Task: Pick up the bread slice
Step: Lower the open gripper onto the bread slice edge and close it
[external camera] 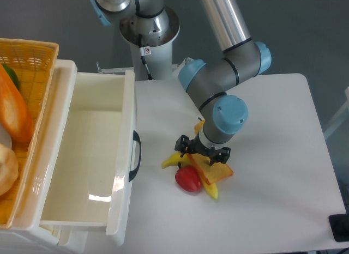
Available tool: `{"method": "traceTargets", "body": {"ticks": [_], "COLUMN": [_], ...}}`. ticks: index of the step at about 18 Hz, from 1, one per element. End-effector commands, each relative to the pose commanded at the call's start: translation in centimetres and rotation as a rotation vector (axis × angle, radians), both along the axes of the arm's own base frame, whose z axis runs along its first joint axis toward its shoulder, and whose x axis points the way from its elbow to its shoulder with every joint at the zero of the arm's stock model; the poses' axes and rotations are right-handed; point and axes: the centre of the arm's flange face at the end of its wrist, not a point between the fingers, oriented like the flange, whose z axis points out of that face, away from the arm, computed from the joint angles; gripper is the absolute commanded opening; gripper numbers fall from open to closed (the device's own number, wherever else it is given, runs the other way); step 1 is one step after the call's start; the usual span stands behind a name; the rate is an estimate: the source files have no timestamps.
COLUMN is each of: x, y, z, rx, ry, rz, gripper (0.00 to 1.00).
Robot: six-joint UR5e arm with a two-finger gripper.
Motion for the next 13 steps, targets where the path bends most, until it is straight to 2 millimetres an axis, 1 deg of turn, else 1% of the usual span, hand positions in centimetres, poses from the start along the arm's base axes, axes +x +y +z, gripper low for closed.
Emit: {"method": "traceTargets", "body": {"ticks": [6,13], "x": [-0.03,-0.06], "y": [0.02,0.04], "z": [-0.38,-0.65], "rx": [-0.004,-0.006], "ry": [-0.005,-0.008], "rz": [0.005,0.008], "gripper": [0.97,0.97]}}
